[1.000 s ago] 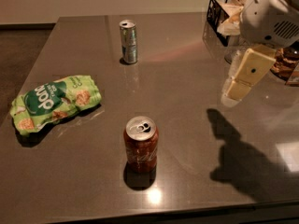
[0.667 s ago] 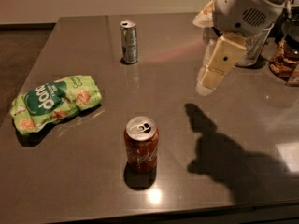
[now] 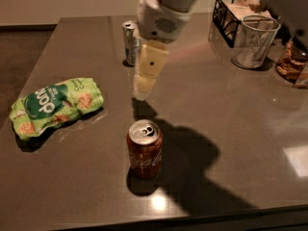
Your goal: Pick green rice chip bag
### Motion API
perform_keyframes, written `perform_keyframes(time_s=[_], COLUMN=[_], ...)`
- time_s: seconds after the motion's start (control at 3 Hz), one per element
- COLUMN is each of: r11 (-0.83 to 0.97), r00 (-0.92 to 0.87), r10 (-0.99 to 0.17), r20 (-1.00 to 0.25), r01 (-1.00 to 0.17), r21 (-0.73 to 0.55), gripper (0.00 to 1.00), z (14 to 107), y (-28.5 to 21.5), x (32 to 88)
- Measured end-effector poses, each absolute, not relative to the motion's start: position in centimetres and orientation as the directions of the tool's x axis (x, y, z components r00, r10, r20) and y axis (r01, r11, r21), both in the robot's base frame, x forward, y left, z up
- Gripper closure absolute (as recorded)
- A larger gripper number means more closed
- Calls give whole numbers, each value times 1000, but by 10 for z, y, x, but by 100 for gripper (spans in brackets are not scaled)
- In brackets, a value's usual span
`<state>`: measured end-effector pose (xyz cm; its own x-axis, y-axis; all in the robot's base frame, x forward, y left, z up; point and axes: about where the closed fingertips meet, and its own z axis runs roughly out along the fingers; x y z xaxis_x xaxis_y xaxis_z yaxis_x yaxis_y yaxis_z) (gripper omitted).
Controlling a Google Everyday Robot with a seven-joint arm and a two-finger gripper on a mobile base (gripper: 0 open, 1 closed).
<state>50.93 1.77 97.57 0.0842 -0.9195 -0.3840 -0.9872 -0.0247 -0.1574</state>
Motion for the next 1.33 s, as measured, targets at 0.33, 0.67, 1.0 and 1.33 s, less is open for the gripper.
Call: perform_keyframes(time_s=[0.33, 0.67, 1.0, 1.33], r11=[-88, -125, -136, -130], r00=[130, 155, 153, 135], r10=[-932, -945, -959, -966], r20=[-339, -289, -240, -219], r01=[-987, -985, -987, -991], r21=[-134, -120, -86, -34], gripper=[0, 0, 0, 0], z=[953, 929, 902, 879], y=[66, 111, 143, 166], x=[523, 537, 549, 556])
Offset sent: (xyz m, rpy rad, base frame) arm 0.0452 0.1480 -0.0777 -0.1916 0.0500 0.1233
